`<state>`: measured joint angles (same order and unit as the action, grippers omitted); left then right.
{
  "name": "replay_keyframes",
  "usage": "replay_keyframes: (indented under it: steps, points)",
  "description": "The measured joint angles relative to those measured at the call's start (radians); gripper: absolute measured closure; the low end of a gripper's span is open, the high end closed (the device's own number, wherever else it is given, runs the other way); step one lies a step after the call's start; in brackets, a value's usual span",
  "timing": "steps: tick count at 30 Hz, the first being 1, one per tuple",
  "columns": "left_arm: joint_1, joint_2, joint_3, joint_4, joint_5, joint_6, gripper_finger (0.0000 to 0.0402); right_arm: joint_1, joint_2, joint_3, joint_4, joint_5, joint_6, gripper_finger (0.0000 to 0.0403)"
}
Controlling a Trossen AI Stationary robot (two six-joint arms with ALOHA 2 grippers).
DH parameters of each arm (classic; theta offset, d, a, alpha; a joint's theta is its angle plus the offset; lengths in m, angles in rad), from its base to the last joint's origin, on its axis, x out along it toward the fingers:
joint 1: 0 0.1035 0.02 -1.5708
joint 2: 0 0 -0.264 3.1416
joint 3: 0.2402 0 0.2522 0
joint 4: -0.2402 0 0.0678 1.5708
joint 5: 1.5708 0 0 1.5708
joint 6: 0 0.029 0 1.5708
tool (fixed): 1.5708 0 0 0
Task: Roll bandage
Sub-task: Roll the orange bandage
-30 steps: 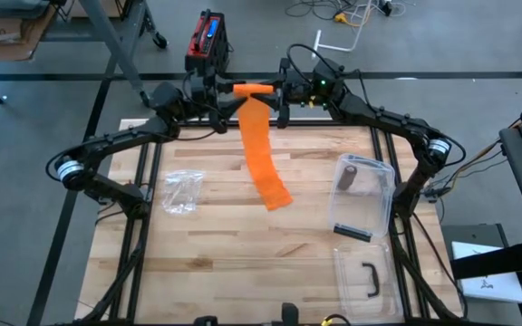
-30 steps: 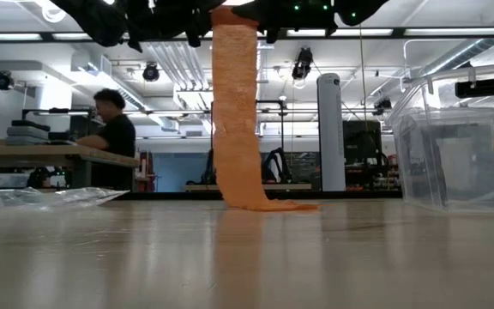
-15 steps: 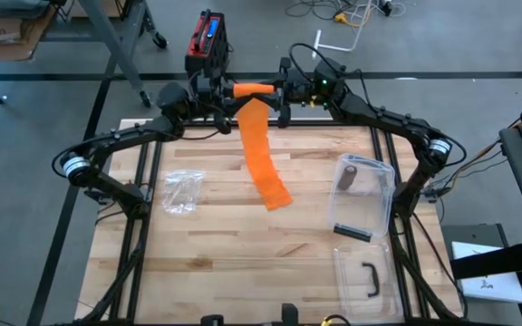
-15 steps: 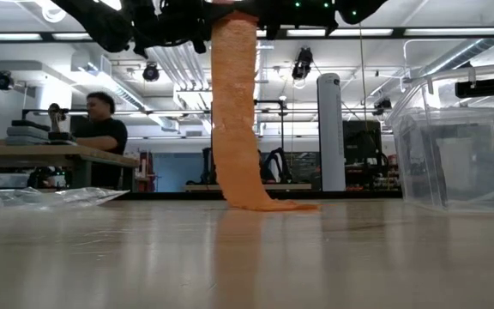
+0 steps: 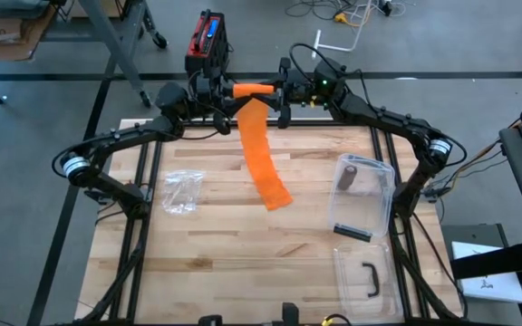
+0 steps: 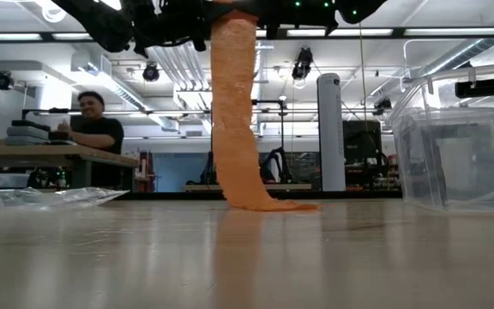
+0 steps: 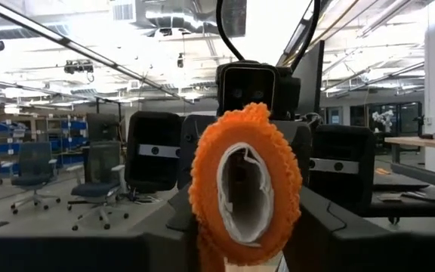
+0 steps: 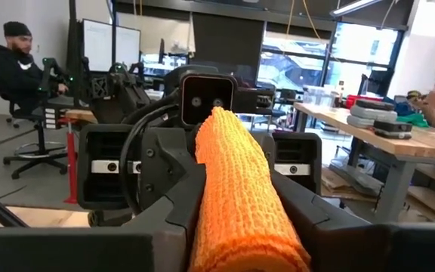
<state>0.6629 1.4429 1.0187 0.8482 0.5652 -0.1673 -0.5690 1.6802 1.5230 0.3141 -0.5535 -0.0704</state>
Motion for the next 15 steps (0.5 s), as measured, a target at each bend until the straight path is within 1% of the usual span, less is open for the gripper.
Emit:
replay_keyframes:
  steps: [3,6,10,13,15]
  points:
    - [0.0,0.0,0.0,0.001,0.002,0.0,0.0257,0.0,0.0,0.0,-0.002,0.002,0.0,0.0306]
    - [0.0,-0.001,0.0,0.002,0.027,0.0,0.0228,0.0,0.0,0.0,-0.002,0.002,0.0,0.031]
    - [0.0,-0.002,0.0,0.002,0.045,-0.008,0.0195,0.0,0.0,0.0,-0.003,0.002,-0.001,0.0306]
    - [0.0,-0.005,0.0,0.004,0.047,-0.01,0.018,0.0,-0.003,0.0,-0.004,0.003,0.0,0.03]
    - [-0.001,-0.007,0.0,0.004,0.029,-0.017,0.0176,0.0,-0.003,0.0,-0.004,0.004,-0.001,0.0298]
